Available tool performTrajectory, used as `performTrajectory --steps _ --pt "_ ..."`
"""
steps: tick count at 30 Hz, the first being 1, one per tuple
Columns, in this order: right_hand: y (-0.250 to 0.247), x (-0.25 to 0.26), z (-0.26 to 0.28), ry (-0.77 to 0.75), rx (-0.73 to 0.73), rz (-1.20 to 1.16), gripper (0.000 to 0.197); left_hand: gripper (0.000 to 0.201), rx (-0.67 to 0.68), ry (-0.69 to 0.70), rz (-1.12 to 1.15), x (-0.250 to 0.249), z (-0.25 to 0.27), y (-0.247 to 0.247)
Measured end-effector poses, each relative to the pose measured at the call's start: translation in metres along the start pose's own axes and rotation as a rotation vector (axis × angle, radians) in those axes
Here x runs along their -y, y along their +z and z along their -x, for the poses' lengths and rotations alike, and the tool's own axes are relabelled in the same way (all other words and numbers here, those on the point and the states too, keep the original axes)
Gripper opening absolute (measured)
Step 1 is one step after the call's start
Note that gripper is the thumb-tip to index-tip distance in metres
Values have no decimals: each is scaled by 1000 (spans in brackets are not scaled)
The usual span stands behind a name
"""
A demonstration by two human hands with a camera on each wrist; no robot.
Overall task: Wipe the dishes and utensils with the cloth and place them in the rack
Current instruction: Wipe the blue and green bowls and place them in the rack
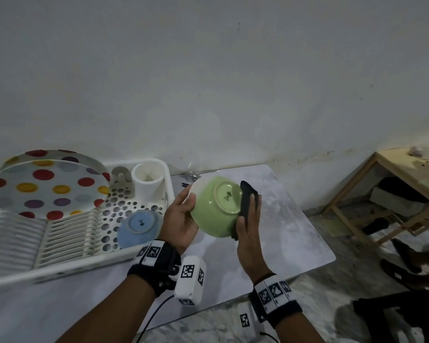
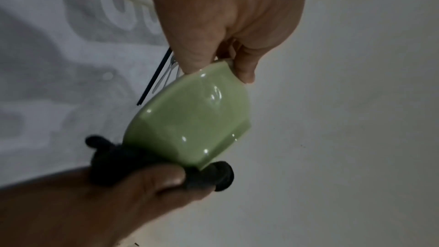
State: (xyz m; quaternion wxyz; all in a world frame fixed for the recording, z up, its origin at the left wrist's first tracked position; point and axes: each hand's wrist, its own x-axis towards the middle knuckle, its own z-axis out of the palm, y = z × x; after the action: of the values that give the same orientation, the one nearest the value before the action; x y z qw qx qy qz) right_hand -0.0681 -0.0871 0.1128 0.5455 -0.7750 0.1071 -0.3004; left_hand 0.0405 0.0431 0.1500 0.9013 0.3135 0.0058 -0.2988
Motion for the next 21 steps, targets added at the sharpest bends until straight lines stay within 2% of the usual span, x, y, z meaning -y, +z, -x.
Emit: performTrajectory --steps 5,8,11,13,16,21 --pt "22 -2 1 -249 73 308 61 47 -119 -17 104 1 -4 8" --pt "29 -3 -7 -408 112 583 57 47 -138 -9 87 0 -3 10" --pt "30 2 -18 -527 222 806 50 46 -133 3 47 -2 0 10" --pt "28 9 -26 -547 294 843 48 46 -123 -5 18 -3 5 6" --pt "26 19 -37 -528 393 767 48 42 -130 -32 -23 -3 10 -4" --pt "28 27 -50 -345 535 675 61 31 -84 -49 -102 -6 24 -18"
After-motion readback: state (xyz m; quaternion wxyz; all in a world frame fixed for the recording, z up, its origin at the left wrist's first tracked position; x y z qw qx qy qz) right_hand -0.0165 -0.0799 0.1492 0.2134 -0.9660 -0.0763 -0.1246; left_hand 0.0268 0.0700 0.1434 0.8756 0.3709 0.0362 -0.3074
